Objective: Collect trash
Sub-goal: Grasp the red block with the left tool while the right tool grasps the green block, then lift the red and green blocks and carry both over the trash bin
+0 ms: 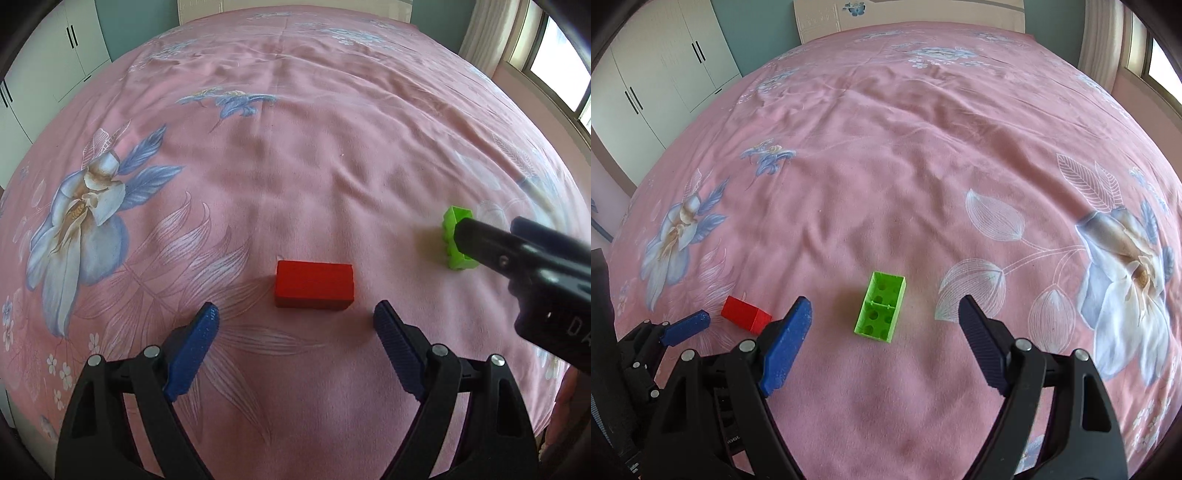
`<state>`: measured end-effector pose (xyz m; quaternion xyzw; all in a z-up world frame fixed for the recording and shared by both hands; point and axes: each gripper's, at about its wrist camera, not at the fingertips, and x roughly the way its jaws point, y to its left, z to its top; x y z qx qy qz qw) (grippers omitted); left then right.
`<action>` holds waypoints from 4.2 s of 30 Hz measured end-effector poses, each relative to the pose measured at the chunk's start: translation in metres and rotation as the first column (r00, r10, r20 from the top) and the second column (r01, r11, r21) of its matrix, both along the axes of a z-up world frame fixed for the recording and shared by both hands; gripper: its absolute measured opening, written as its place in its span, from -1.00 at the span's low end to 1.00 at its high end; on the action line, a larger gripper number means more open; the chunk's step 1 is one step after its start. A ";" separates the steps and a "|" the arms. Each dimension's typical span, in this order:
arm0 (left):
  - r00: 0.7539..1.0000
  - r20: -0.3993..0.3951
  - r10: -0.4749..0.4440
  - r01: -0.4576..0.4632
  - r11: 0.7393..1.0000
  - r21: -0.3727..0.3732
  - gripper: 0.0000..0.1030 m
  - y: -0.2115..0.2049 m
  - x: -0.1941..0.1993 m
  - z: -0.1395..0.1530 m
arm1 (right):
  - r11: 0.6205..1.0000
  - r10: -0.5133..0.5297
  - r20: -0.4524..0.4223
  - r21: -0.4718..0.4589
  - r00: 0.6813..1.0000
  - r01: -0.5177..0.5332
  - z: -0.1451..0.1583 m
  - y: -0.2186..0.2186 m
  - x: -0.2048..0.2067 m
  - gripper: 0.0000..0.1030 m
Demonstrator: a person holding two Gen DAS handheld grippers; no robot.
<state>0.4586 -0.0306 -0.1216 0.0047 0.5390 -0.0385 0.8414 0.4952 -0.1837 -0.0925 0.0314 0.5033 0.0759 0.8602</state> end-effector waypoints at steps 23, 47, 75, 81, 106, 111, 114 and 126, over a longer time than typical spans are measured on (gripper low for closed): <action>0.999 0.033 -0.043 0.044 0.999 -0.020 -0.19 -0.001 -0.006 0.011 | 0.999 0.026 -0.055 0.044 0.998 -0.024 -0.011 0.000 0.000 -0.56; 0.931 0.356 -0.078 0.061 0.996 0.057 -0.19 0.007 -0.160 0.196 | 0.995 0.101 0.288 -0.008 0.952 -0.103 0.190 0.010 -0.158 -0.56; 0.813 0.564 -0.143 0.076 0.987 0.142 -0.19 0.026 -0.316 0.291 | 0.971 0.238 0.513 -0.142 0.825 -0.192 0.301 0.011 -0.352 -0.56; 0.825 0.539 -0.170 0.084 0.980 0.181 -0.19 0.029 -0.324 0.276 | 0.964 0.266 0.502 -0.154 0.823 -0.218 0.288 0.008 -0.375 -0.56; 0.938 0.227 -0.260 0.220 0.957 0.187 -0.19 0.015 -0.312 0.112 | 0.946 0.324 0.213 -0.068 0.922 -0.317 0.119 0.023 -0.353 -0.56; 0.955 0.151 -0.257 0.230 0.957 0.178 -0.19 0.015 -0.307 0.075 | 0.942 0.336 0.141 -0.046 0.931 -0.333 0.079 0.032 -0.348 -0.56; 0.961 0.103 -0.256 0.236 0.957 0.171 -0.19 0.015 -0.305 0.053 | 0.939 0.345 0.095 -0.036 0.934 -0.343 0.057 0.037 -0.346 -0.56; 0.968 -0.089 -0.236 0.247 0.960 0.132 -0.19 0.017 -0.300 -0.040 | 0.937 0.347 -0.107 0.010 0.932 -0.348 -0.049 0.050 -0.343 -0.56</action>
